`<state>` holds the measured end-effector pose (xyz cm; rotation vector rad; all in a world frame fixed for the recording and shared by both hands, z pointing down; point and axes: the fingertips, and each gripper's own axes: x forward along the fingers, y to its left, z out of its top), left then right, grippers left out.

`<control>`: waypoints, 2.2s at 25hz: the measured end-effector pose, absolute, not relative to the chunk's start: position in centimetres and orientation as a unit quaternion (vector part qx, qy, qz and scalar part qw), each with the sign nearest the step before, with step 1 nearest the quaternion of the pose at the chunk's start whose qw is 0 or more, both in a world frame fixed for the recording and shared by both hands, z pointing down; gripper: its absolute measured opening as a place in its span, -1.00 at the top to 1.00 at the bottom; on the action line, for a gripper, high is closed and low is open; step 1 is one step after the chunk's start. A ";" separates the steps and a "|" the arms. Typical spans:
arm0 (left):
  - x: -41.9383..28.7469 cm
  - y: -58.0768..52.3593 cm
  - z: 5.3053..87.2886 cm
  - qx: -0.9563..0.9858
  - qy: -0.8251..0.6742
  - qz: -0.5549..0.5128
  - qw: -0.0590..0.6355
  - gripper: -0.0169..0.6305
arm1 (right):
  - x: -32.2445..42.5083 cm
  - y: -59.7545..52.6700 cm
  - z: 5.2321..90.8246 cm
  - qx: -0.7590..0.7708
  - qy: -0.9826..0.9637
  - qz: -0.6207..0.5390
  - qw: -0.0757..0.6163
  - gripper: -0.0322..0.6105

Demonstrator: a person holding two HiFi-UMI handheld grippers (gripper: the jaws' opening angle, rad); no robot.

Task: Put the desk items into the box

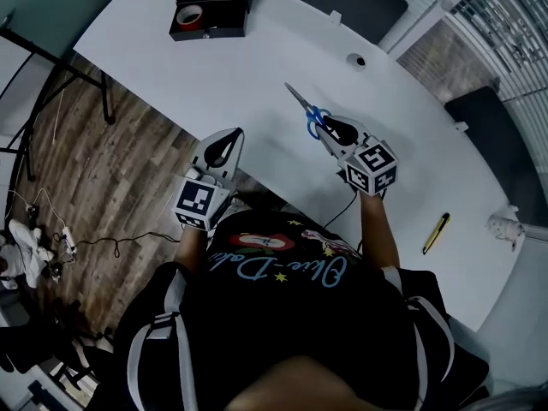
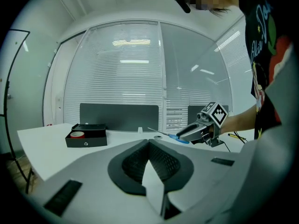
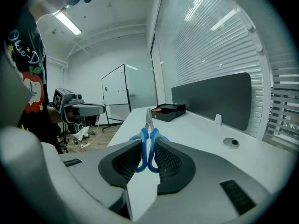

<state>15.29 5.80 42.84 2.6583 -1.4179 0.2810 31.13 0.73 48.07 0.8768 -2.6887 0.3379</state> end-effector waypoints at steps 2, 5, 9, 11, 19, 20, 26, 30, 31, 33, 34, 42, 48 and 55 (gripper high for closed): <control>14.4 5.7 42.8 0.873 -0.476 0.092 0.057 0.96 | 30.5 0.1 47.8 0.304 -0.935 0.117 0.140 0.63; 12.0 5.8 43.1 0.863 -0.492 0.095 0.064 0.96 | 28.7 -0.6 47.5 0.299 -0.937 0.116 0.135 0.63; 9.2 5.7 43.0 0.855 -0.506 0.089 0.071 0.96 | 26.0 -1.2 46.8 0.291 -0.941 0.110 0.135 0.63; 8.2 5.4 42.6 0.855 -0.507 0.084 0.067 0.96 | 24.7 -1.7 46.6 0.290 -0.942 0.109 0.132 0.63; 3.4 4.1 42.5 0.849 -0.517 0.082 0.066 0.96 | 20.1 -3.7 45.7 0.286 -0.944 0.110 0.121 0.63; 2.8 4.1 42.6 0.848 -0.519 0.082 0.067 0.96 | 19.6 -3.9 45.7 0.286 -0.944 0.111 0.120 0.63; -0.9 3.7 42.5 0.839 -0.534 0.077 0.064 0.96 | 16.0 -5.0 45.3 0.279 -0.947 0.119 0.108 0.63; -3.7 4.4 43.4 0.832 -0.545 0.079 0.077 0.96 | 12.9 -5.2 45.3 0.270 -0.949 0.118 0.110 0.63; -4.5 4.5 43.6 0.829 -0.548 0.079 0.079 0.96 | 12.2 -5.3 45.3 0.267 -0.950 0.118 0.111 0.63; -6.1 4.3 43.8 0.824 -0.556 0.075 0.083 0.96 | 10.9 -5.8 45.4 0.263 -0.951 0.117 0.113 0.63; -6.8 4.1 43.9 0.821 -0.560 0.071 0.083 0.96 | 10.3 -6.1 45.4 0.261 -0.951 0.116 0.115 0.63; -12.0 3.5 44.8 0.810 -0.576 0.069 0.088 0.96 | 5.5 -8.9 44.8 0.261 -0.953 0.109 0.111 0.63; -15.5 2.7 44.5 0.816 -0.567 0.077 0.082 0.96 | 2.4 -9.7 44.7 0.271 -0.950 0.109 0.110 0.63; -18.1 1.3 44.4 0.831 -0.545 0.076 0.081 0.96 | 1.0 -10.3 44.4 0.300 -0.941 0.107 0.114 0.63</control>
